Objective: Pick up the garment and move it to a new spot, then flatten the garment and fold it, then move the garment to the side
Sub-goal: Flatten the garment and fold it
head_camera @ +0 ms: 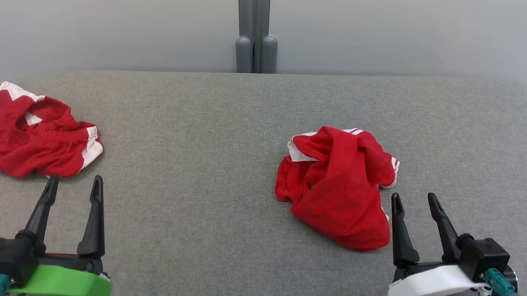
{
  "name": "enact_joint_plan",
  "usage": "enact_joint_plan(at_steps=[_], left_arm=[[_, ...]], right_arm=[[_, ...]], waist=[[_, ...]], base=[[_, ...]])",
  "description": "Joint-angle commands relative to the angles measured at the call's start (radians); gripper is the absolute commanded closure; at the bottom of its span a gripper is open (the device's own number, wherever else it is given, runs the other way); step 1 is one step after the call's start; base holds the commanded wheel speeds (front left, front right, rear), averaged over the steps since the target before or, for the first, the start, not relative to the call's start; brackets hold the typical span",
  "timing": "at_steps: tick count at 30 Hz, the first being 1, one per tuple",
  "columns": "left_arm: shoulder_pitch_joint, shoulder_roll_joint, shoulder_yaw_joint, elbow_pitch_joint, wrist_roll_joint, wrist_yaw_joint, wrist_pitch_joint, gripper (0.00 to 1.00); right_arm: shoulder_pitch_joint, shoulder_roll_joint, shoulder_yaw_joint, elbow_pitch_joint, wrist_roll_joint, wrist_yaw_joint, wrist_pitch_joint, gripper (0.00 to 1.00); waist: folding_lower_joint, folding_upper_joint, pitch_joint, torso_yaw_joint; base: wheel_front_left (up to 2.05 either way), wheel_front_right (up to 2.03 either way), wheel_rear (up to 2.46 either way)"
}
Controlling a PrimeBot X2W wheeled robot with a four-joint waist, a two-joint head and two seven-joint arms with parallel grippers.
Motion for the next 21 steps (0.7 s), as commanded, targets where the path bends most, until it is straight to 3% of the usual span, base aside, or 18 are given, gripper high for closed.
enact_joint_plan(at_steps=[1, 13, 21], left_arm=[[0.022, -0.006, 0.015, 0.002, 0.014, -0.012, 0.000, 0.00], [0.034, -0.060, 0.073, 0.025, 0.063, -0.073, 0.000, 0.00], [0.027, -0.072, 0.084, 0.038, 0.080, -0.085, -0.001, 0.00]], right_arm=[[0.014, -0.002, 0.003, 0.001, -0.008, 0.000, -0.003, 0.00], [0.019, -0.002, 0.002, 0.006, -0.009, 0.000, -0.003, 0.00], [0.014, -0.002, 0.001, 0.012, -0.007, 0.000, -0.003, 0.00]], waist=[[0.0000, 0.0000, 0.001, 0.001], [0.0000, 0.0000, 0.003, 0.008], [0.0000, 0.0000, 0.002, 0.005]], base=[[0.00, 0.00, 0.00], [0.00, 0.00, 0.00], [0.00, 0.00, 0.00]])
